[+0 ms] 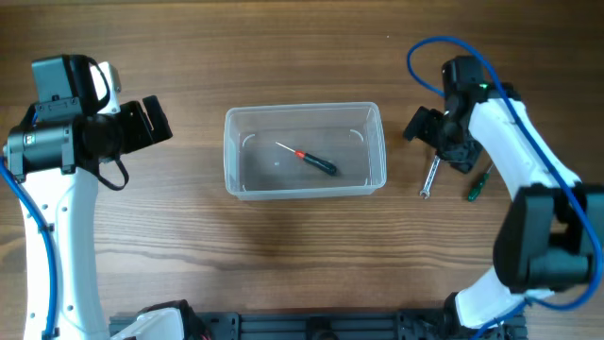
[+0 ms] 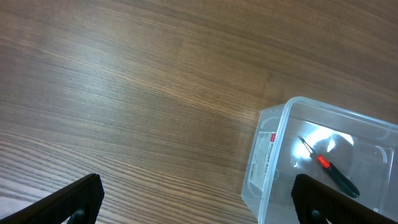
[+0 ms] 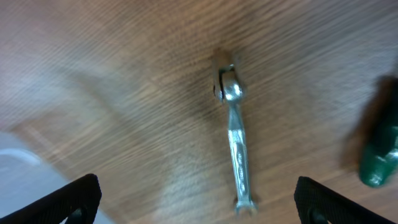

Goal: Pack container
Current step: 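Grasp the silver wrench with the right gripper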

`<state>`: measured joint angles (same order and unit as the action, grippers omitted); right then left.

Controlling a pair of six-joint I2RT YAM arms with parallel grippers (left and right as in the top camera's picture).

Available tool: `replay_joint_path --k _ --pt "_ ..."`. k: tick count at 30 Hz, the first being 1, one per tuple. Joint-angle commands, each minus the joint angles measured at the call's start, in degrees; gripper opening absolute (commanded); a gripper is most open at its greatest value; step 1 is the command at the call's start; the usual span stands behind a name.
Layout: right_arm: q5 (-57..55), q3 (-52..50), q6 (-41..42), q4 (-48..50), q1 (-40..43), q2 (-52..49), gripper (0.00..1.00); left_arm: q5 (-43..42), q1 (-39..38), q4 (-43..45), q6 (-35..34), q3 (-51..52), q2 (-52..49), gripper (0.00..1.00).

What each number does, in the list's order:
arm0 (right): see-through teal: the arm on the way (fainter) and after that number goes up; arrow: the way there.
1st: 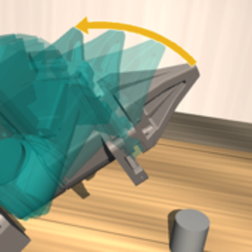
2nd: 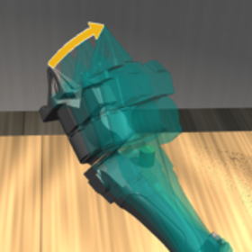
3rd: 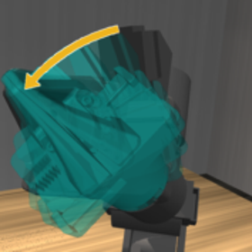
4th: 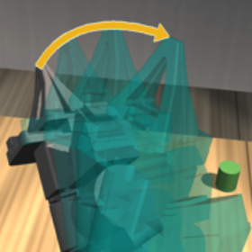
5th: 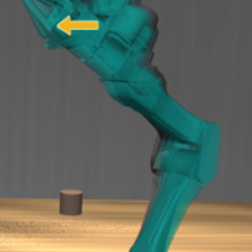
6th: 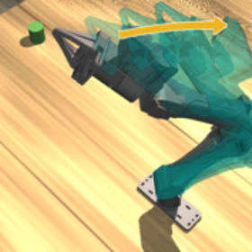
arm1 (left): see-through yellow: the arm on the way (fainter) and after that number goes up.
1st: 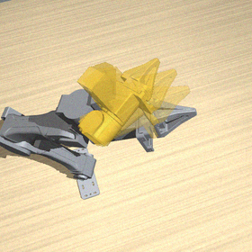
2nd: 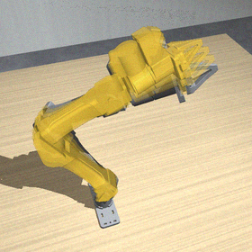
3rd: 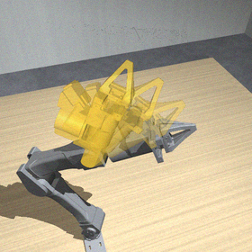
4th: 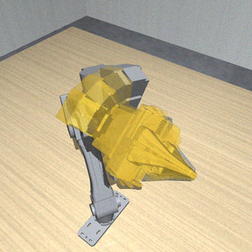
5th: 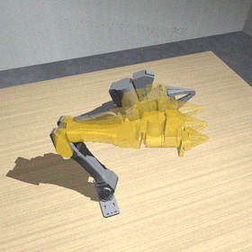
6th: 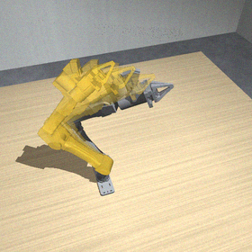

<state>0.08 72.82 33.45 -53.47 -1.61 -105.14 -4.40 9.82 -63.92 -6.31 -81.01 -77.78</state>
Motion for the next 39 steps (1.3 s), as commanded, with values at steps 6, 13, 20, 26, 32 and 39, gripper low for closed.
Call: replay_joint_path --k 6,13,20,26,32,39 --pt "1.27 -0.2 -7.15 4.02 1.09 -5.35 1.0 -0.9 0.26 -0.09 -0.11 -0.59 -0.24 1.0" --pt "0.44 -0.87 -11.04 5.99 2.78 -5.35 0.99 -0.9 0.26 -0.09 -0.11 -0.59 -0.24 1.0" --pt "0.48 -4.7 -12.48 9.03 2.97 -5.35 0.99 -0.9 0.24 -0.07 -0.11 -0.59 -0.24 1.0" --pt "1.18 -7.65 -12.5 10.62 2.97 -5.35 0.97 -0.9 0.24 -0.07 -0.11 -0.59 -0.24 1.0" --pt "1.53 -7.65 -12.46 10.4 2.97 -5.35 0.62 -0.9 0.24 -0.07 -0.11 -0.59 -0.24 1.0" --pt "2.78 -7.65 -12.46 10.4 2.97 -5.33 0.27 -0.9 0.26 -0.07 -0.11 -0.59 -0.24 1.0"
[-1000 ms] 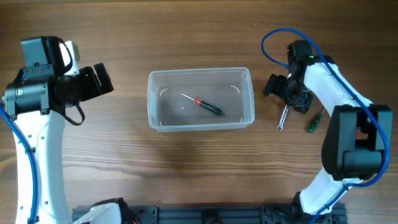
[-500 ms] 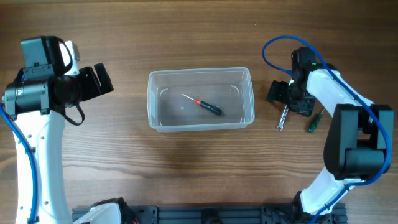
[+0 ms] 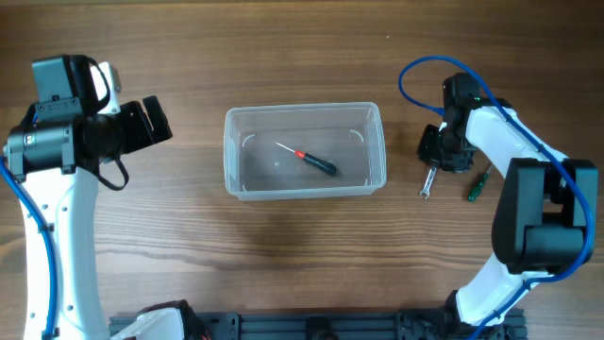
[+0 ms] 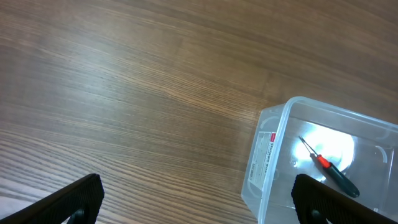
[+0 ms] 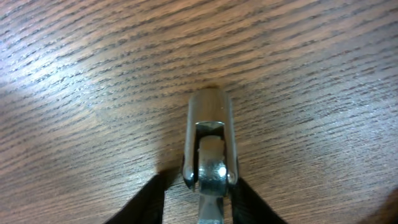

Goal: Pack container
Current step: 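Grasp the silver wrench with the right gripper, then place the silver wrench into the container and open the right gripper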

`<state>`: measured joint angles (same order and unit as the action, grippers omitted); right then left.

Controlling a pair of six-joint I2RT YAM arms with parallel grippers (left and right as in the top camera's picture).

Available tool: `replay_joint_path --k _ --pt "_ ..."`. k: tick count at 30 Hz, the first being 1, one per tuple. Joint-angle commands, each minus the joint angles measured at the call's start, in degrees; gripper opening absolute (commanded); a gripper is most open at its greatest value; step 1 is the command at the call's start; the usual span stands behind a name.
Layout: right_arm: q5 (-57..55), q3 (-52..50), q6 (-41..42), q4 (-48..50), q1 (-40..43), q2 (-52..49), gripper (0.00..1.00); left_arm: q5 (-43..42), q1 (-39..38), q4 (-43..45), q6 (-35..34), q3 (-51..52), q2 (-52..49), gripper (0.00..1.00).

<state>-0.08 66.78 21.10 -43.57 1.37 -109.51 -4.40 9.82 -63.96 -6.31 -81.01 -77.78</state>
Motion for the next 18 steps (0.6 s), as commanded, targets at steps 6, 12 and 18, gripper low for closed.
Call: replay_joint_path --k 6,12,18 --pt "2.97 -1.62 -0.11 0.52 0.0 -0.96 0.08 -0.87 0.26 0.02 -0.11 -0.59 -0.24 1.0" --pt "4.94 -0.11 -3.65 -0.02 0.0 -0.28 0.04 -0.48 3.17 0.98 -1.05 -0.63 -0.22 1.0" --pt "5.29 10.49 -9.51 -6.88 -0.83 9.03 0.04 -4.96 16.28 2.27 -1.42 -0.79 -0.22 1.0"
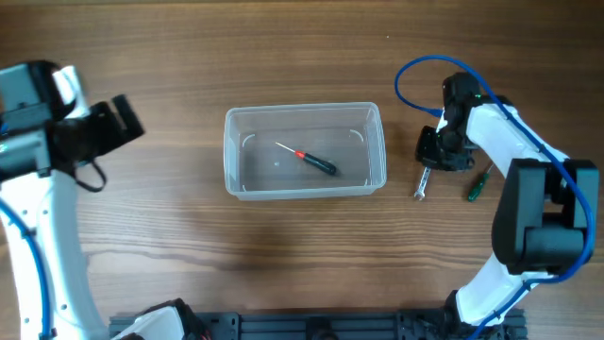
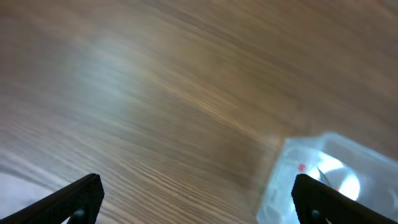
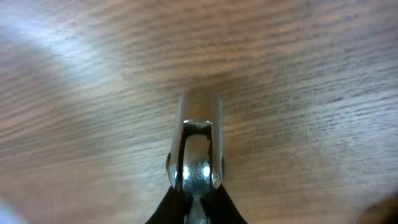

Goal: Pack container
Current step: 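Place the silver wrench into the container and open the right gripper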

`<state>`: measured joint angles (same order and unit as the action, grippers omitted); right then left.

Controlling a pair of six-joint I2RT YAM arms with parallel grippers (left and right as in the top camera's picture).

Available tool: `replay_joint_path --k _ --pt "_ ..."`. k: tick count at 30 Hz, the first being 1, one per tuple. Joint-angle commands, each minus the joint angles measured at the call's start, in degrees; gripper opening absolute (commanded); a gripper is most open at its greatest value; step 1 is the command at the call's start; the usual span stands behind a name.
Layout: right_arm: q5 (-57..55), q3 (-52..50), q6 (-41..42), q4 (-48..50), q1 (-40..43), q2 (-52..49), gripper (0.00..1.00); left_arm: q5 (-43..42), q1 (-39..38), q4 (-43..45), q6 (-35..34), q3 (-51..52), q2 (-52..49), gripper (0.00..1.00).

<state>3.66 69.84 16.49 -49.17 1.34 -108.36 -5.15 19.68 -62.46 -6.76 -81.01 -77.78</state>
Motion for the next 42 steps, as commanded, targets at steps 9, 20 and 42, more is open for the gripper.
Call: replay_joint_path --k 9,20,42 --pt "4.98 22.71 -41.07 -5.4 -22.84 18.51 0.04 -4.9 9.16 7.26 -0.22 -0.79 -0.22 1.0" --pt "9.01 22.67 -60.74 -5.53 -34.86 0.92 0.04 -8.57 1.01 7.76 8.09 -0.76 -0.22 1.0" --pt "-4.15 29.68 -32.02 -6.8 -33.92 0.94 0.61 -8.55 -1.49 7.19 8.09 -0.76 -0.24 1.0"
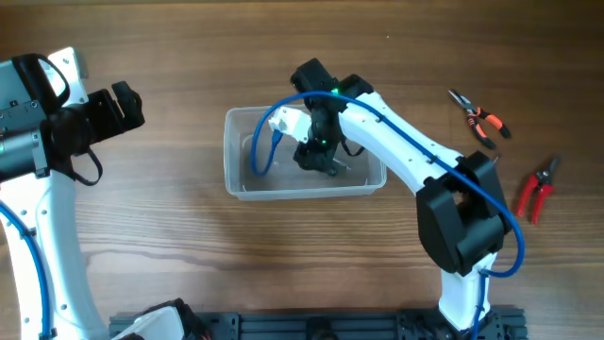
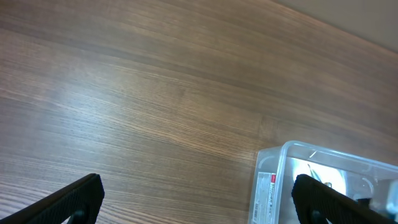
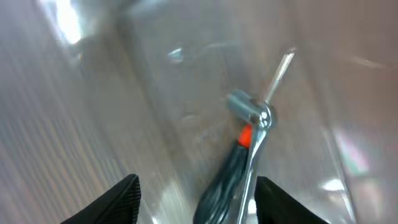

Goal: Pack container
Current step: 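Place the silver wrench into the container and open the right gripper, then grasp the green screwdriver with the right gripper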

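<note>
The clear plastic container (image 1: 231, 151) stands at the table's middle. In the right wrist view a dark-handled screwdriver (image 3: 227, 171) with a red collar lies on its floor. A silver wrench (image 3: 252, 134) rests along it. My right gripper (image 3: 202, 186) hangs open just above both, inside the container, also seen at gripper (image 1: 321, 161) from overhead. My left gripper (image 1: 127, 106) stands open over bare wood to the left of the container (image 2: 273, 180), holding nothing.
Orange-handled pliers (image 1: 477, 115) lie at the far right of the table. Red-handled cutters (image 1: 538, 189) lie nearer the front on the same side. The right arm's blue cable loops over the container's left half.
My right gripper was shut on the wrench on the table right of the container; now it is open inside the container with the wrench lying there. Pliers and cutters have replaced the green screwdriver at the right.
First my right gripper hung open above the wrench, beside a green screwdriver. Then it was down around the wrench's head, then shut on it. Now the wrench lies in the container on the screwdriver. The left arm shifted slightly left and stayed open.
</note>
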`<state>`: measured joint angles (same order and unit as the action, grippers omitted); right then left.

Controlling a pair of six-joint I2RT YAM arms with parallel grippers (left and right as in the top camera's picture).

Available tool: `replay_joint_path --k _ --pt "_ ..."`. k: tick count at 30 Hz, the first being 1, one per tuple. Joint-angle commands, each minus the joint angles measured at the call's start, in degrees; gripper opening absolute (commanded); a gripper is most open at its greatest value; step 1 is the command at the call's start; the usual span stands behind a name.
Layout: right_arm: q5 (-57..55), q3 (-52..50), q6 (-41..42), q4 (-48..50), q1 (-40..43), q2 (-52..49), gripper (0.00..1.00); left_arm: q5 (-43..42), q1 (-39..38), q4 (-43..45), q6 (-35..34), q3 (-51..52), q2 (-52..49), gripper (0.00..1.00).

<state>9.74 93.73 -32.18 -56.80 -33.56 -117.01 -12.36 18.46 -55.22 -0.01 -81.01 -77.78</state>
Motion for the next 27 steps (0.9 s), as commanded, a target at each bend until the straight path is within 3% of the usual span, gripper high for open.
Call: replay_joint_path --k 1,3,4,9,16,21,24,27 --pt "-14.8 6.56 21.97 1.14 1.7 12.22 0.65 -1.33 -0.26 -0.04 1.33 -0.76 -0.24 1.0" --pt "-23.02 7.3 34.99 0.55 4.7 18.49 0.94 -1.33 -0.26 -0.07 1.33 -0.76 -0.22 1.0" --pt "-25.2 7.3 41.79 -0.66 7.26 21.7 1.0 -1.33 -0.26 -0.04 1.33 -0.76 -0.24 1.0" --pt "-23.74 7.23 65.42 -10.62 23.17 29.73 1.0 -1.33 -0.26 -0.07 1.33 -0.76 -0.24 1.0" --pt "-17.66 -0.68 79.52 -17.81 40.76 29.42 1.0 -1.33 -0.26 -0.07 1.31 -0.76 -0.22 1.0" --pt "-13.46 -15.63 79.25 -9.11 46.03 29.24 1.0 -1.33 -0.26 -0.2 1.31 -0.76 -0.24 1.0" --pt "-12.24 -24.04 69.16 -0.28 47.63 27.85 1.0 -1.33 -0.26 -0.74 1.31 -0.76 -0.24 1.0" --pt "-12.55 -26.86 66.53 3.04 47.63 26.38 1.0 -1.33 -0.26 -1.42 1.31 -0.76 -0.22 1.0"
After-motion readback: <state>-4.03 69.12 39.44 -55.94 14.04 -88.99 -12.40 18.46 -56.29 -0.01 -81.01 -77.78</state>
